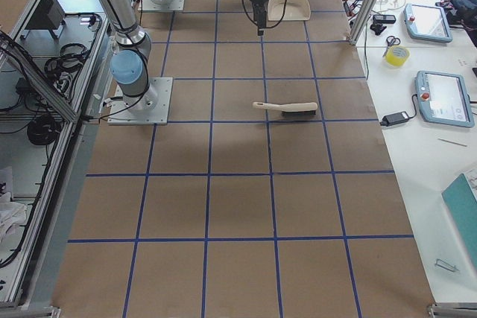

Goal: Sweep and dump trash into bin

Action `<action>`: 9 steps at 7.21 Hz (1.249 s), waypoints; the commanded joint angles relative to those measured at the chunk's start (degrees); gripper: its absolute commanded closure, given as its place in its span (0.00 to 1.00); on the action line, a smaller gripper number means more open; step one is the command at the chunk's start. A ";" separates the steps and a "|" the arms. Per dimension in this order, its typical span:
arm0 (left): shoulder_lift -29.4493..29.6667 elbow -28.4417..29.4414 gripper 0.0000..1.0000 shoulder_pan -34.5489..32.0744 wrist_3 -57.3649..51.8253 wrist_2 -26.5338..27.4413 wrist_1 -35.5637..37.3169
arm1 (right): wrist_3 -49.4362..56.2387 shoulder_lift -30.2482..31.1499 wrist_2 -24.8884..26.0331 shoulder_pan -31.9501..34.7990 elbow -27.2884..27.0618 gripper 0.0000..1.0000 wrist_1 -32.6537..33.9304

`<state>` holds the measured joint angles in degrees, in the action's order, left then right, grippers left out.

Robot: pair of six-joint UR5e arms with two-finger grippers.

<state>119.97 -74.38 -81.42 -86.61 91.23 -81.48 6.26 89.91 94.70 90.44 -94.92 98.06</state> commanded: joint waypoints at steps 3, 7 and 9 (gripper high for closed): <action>-11.57 -0.41 0.04 -5.49 27.46 -1.59 -11.84 | 0.24 0.00 -0.31 0.00 0.00 0.00 0.03; -20.82 -0.68 0.04 -5.77 59.13 -1.85 -17.22 | 0.16 0.17 -4.79 0.00 0.00 0.00 -0.06; -25.20 -5.23 0.04 -5.77 64.36 -1.85 -16.53 | 0.07 0.26 -4.70 0.09 0.00 0.00 -0.15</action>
<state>97.54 -76.98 -87.18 -25.57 89.37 -98.43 6.36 90.16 90.06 90.46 -94.92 97.97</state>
